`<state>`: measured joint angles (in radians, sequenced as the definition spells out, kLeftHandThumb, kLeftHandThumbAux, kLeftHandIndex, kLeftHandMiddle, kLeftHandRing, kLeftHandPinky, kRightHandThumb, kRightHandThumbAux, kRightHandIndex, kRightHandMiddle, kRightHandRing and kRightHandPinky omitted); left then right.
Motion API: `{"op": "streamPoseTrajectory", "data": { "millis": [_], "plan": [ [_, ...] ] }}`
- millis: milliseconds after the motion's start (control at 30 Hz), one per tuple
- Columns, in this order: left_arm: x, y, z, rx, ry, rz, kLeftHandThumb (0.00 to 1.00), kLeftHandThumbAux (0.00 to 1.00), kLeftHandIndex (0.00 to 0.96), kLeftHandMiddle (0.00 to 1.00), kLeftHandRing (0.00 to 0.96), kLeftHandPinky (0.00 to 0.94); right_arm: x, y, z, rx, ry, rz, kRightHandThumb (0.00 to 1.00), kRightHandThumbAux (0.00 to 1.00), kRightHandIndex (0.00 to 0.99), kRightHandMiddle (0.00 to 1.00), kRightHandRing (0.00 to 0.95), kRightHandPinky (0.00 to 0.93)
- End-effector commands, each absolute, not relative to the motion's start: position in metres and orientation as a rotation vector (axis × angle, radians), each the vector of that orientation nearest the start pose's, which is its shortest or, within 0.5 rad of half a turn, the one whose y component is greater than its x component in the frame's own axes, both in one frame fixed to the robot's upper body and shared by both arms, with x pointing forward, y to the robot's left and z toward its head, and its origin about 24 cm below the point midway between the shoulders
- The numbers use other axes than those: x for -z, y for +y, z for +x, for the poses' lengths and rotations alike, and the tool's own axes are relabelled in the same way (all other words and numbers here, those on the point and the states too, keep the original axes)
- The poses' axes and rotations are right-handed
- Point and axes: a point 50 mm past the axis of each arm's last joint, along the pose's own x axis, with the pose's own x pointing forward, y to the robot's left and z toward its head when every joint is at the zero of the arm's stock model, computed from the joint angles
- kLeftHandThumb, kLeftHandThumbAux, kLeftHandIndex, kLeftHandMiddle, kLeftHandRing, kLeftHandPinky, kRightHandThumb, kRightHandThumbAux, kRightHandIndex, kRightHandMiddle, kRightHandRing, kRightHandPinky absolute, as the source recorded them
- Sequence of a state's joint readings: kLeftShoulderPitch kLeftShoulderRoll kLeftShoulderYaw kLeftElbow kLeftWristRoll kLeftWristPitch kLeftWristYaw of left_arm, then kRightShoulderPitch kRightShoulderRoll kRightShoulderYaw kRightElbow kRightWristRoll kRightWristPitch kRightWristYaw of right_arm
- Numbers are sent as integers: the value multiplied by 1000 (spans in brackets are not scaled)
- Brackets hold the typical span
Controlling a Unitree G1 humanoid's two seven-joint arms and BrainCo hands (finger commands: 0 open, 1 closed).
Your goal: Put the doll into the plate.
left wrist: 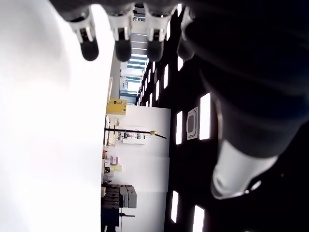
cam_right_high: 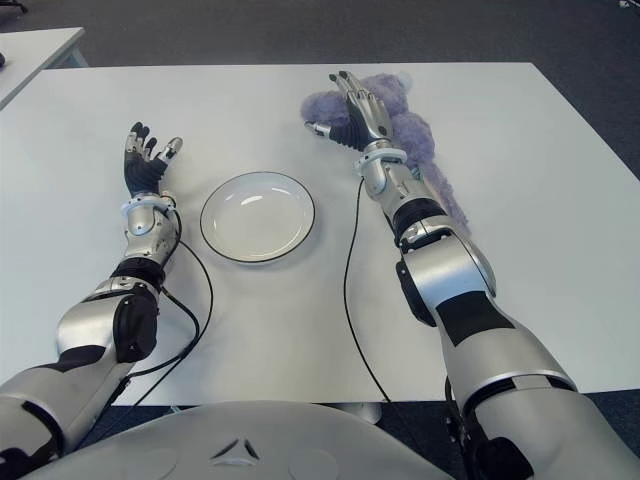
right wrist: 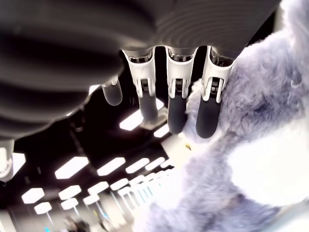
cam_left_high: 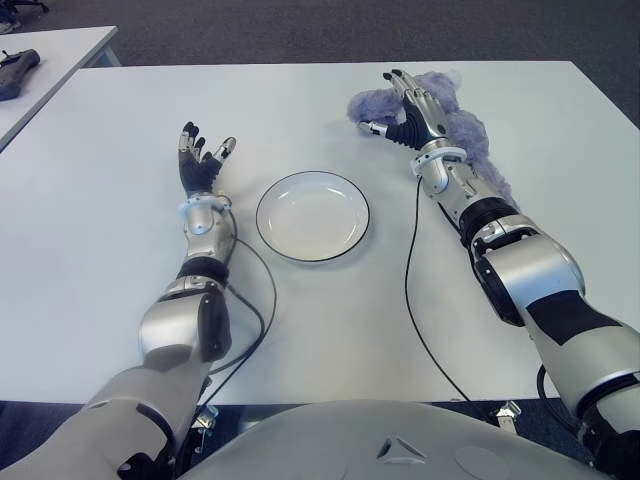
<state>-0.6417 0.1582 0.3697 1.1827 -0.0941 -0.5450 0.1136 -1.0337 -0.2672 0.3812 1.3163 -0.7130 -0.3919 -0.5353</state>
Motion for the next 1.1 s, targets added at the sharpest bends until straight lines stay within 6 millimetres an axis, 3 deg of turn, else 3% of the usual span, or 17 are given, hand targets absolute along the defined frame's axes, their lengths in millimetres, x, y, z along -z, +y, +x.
{"op": "streamPoseTrajectory", "data": {
  "millis": [33, 700, 1100],
  "plan": [
    [91, 202, 240, -437, 460, -159, 1, 795, 37, 43, 15, 14, -128, -156, 407, -10, -309, -1388, 165, 375, 0, 0, 0, 0],
    [90, 204, 241, -438, 459, -144, 0, 772, 39, 44, 17, 8, -114, -164, 407, -36, -148, -1489, 195, 455, 0, 0, 0, 11],
    [91, 205, 241, -441, 464, -144, 0, 757, 32, 37, 15, 11, -126, -169, 412, -32, -123, -1510, 136, 454, 0, 0, 0, 26]
  ]
}}
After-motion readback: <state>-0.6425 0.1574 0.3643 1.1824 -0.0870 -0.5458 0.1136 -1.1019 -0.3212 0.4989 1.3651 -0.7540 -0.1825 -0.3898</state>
